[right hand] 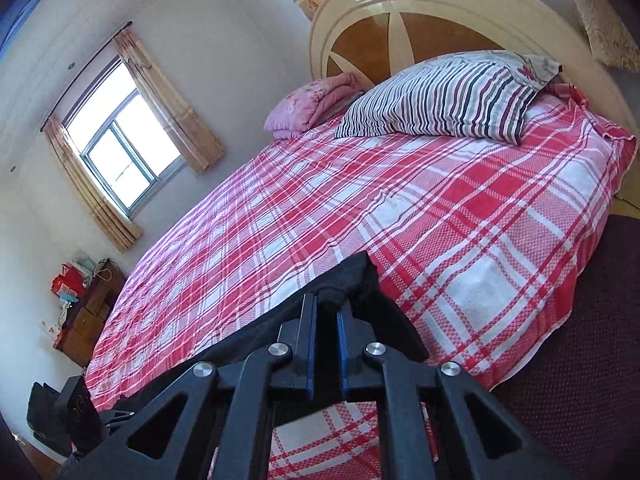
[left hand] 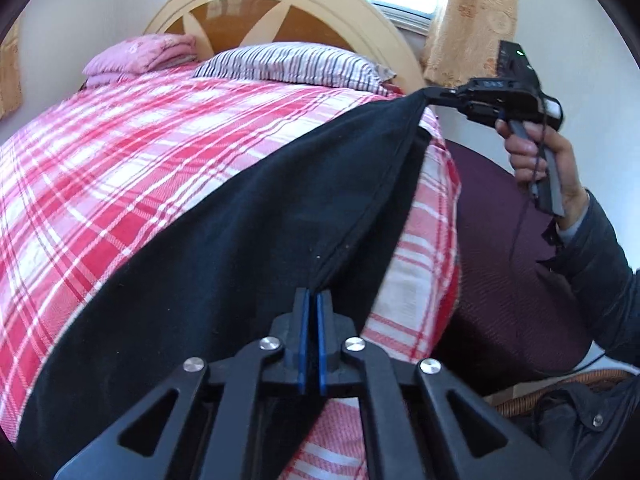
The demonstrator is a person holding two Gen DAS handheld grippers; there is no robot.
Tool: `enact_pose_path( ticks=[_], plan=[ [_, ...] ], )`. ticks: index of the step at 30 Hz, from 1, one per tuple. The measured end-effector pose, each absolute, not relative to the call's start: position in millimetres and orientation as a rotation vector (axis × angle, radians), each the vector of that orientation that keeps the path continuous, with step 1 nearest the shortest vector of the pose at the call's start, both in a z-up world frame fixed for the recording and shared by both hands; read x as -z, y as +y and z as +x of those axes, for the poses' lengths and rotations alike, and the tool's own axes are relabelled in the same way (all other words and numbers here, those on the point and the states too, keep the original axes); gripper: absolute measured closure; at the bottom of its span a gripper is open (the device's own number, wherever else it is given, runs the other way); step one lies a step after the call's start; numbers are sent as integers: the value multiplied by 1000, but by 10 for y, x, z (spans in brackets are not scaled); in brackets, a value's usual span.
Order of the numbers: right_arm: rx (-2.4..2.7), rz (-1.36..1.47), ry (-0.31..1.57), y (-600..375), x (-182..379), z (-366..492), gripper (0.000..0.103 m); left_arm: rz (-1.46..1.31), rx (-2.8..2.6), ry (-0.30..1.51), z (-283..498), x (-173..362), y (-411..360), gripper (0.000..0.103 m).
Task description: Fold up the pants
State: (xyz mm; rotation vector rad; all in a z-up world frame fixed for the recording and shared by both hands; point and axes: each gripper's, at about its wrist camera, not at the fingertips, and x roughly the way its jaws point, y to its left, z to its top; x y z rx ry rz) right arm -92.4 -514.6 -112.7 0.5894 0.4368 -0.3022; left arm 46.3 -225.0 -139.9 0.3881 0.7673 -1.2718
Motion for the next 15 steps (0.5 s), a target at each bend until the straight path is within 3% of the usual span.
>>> enact_pose_path(
  ticks=[15],
  plan=[
    [377,624,512,-5337,1475,-1005,95,460,1284,754,247,1563,-2321,99]
  ],
)
